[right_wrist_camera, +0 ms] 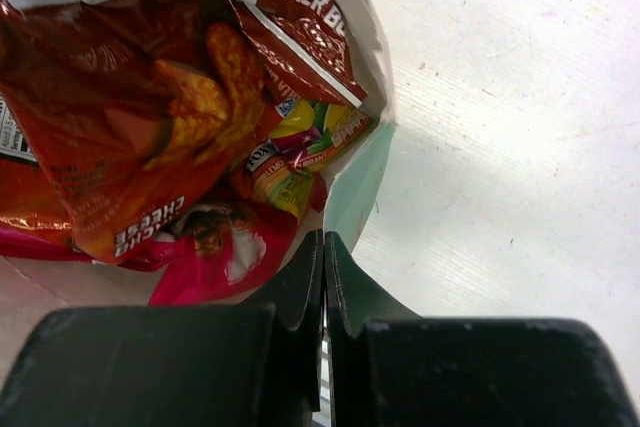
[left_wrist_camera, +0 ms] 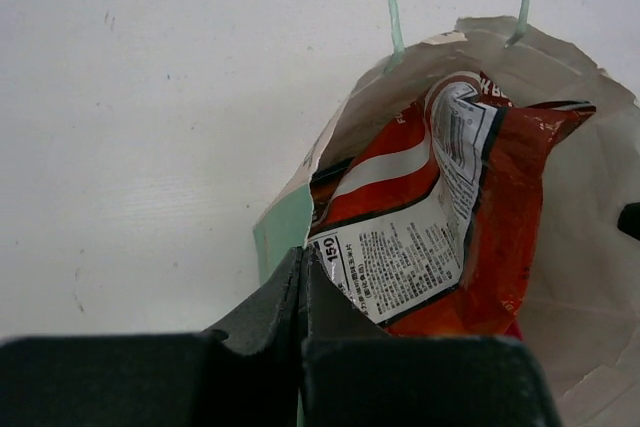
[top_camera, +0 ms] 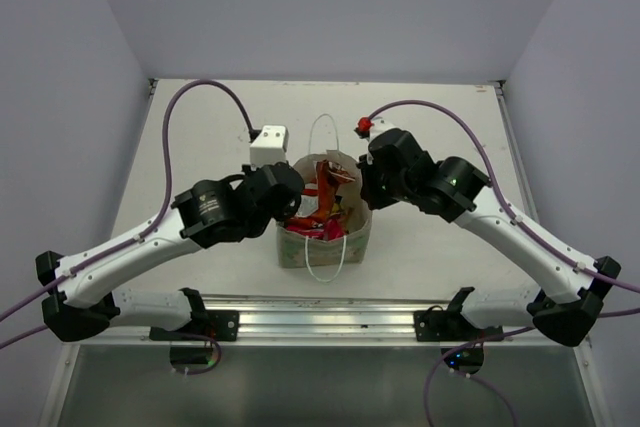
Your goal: Place the snacks into the paper bag
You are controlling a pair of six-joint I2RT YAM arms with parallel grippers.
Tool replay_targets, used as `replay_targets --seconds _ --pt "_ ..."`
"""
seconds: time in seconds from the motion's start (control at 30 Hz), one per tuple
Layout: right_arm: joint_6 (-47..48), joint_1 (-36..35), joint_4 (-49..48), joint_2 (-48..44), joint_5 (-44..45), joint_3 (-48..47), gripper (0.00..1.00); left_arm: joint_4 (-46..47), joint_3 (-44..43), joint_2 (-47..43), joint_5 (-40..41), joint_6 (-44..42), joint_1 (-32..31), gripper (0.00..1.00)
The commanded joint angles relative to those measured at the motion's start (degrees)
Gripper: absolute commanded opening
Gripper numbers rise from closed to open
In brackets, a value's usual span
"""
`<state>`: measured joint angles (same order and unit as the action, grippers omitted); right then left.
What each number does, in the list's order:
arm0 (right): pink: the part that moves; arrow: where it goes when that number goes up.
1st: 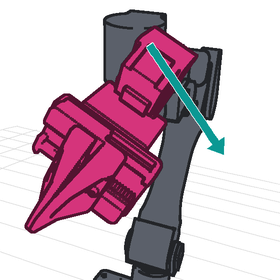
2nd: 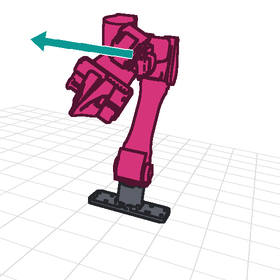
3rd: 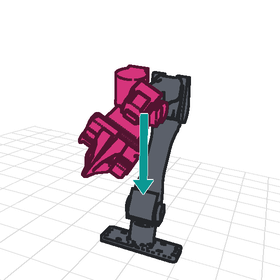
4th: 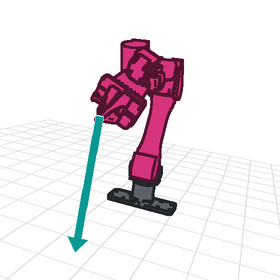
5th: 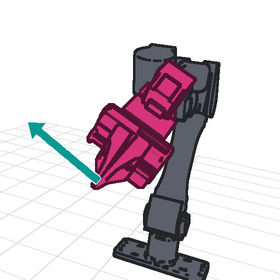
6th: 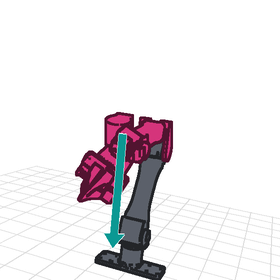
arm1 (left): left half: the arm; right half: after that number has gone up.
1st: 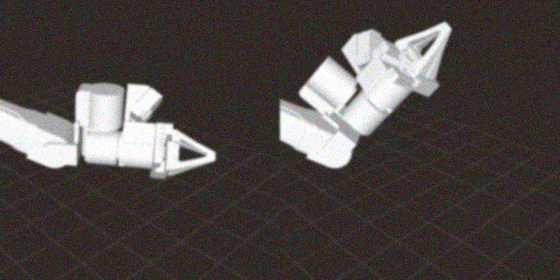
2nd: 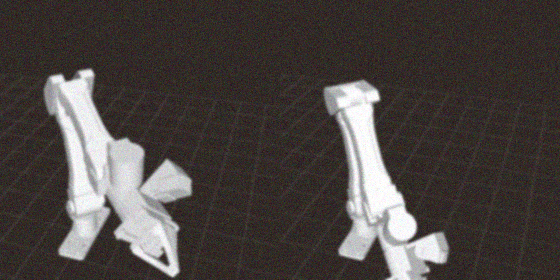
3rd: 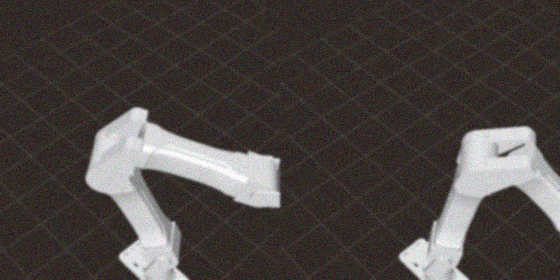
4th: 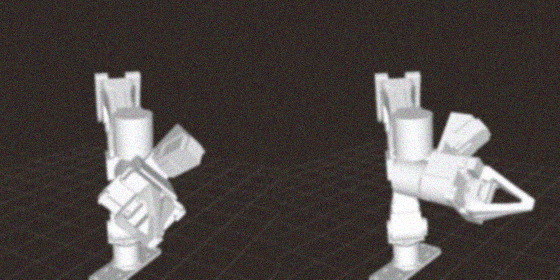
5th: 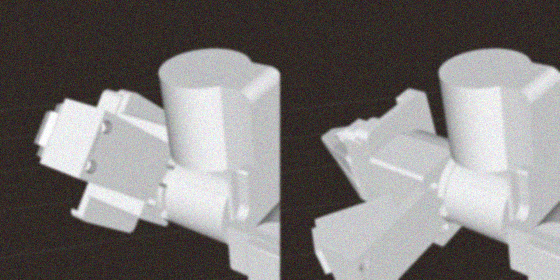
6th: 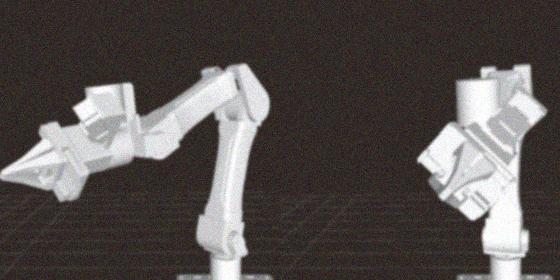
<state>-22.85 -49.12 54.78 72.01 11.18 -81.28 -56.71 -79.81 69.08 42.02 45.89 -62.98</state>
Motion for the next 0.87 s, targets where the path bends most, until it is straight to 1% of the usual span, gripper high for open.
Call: replay_targets --seconds 0.0,0.07,0.1,0.13,0.17,0.2,0.23,0.27,0.33,0.43,0.47,0.5,0.53,0.57,0.6,0.63,0.67,0.7,0.77,0.8,0.83 --pt "0.97 -0.36 -1.26 -0.55 1.04 -1.08 0.0 1.69 2.81 -1.31 2.19 3.41 0.23 0.0" --pt "0.7 -0.45 -1.26 -0.82 1.39 -0.55 0.0 1.16 3.7 -1.32 2.71 4.56 0.23 0.0" --pt "0.79 -0.45 -1.09 -1.08 1.39 -0.46 0.08 0.64 3.61 -1.32 3.24 4.91 0.23 0.2" --pt "0.7 -0.36 -1.08 -1.69 1.74 -0.46 0.18 -0.67 2.83 -1.32 3.94 5.78 0.23 0.38" --pt "0.7 -0.36 -1.17 -2.04 1.91 -0.55 0.43 -1.12 2.21 -1.4 5.69 5.96 0.23 0.55" --pt "0.7 -0.36 -1.52 -2.48 2.18 -0.64 0.51 -1.39 1.42 -1.58 6.57 5.79 0.23 0.98" --pt "0.88 -0.45 -1.96 -3.79 2.7 -0.73 0.58 -1.47 -0.15 -1.67 7.63 4.83 0.23 1.0" --pt "0.62 -0.45 -2.48 -4.5 3.05 -0.9 0.67 -1.39 -1.04 -1.93 9.9 4.13 0.14 1.0" --pt "-0.09 -0.45 -3.37 -6.25 3.32 -1.86 0.71 -0.52 -4.02 -2.37 12.28 1.94 0.14 1.0" --pt "-1.05 -0.36 -2.84 -7.84 5.6 -5.02 0.72 -0.16 -8.76 -3.68 17.82 0.78 -0.65 1.0" --pt "-1.32 -0.36 -2.23 -8.89 9.35 -6.43 0.71 -0.16 -9.57 -4.99 20.88 1.04 -1.09 1.0" --pt "-1.58 -0.45 -0.57 -9.51 11.56 -6.87 0.71 -0.24 -10.01 -5.88 22.21 1.57 -1.35 1.0" --pt "-1.76 -0.36 0.31 -10.13 14.63 -7.05 0.71 -0.16 -9.67 -7.97 23.62 2.79 -1.36 1.0" --pt "-1.76 -0.36 2.5 -11.26 20.14 -6.88 0.73 0.19 -9.05 -9.21 26.16 2.89 -1.36 1.0" --pt "-1.67 -0.36 3.83 -11.62 23.5 -6.62 0.74 0.72 -8.18 -10.44 27.14 2.72 -1.36 1.0" --pt "-1.67 -0.45 5.67 -11.63 26.06 -6.96 0.75 1.94 -6.08 -12.63 28.02 1.67 -1.27 1.0" --pt "-1.67 -0.45 9.6 -11.28 28.26 -7.4 0.77 2.3 -5.28 -13.52 29.07 1.05 -0.92 1.0" --pt "-1.93 -0.45 11.55 -10.75 32.2 -7.75 0.77 2.48 -4.75 -14.31 29.43 0.44 -0.65 1.0" --pt "-2.98 -0.36 16.99 -9.87 36.08 -8.2 0.77 2.22 -3.6 -16.16 31.53 -0.97 -0.48 1.0" --pt "-3.34 -0.45 18.24 -8.82 38.8 -8.28 0.77 2.56 -2.73 -16.86 32.68 -3.41 -0.48 1.0" --pt "-3.51 -0.45 19.3 -8.47 40.05 -8.46 0.79 4.92 -2.46 -18.35 33.91 -5.26 -0.48 1.0"
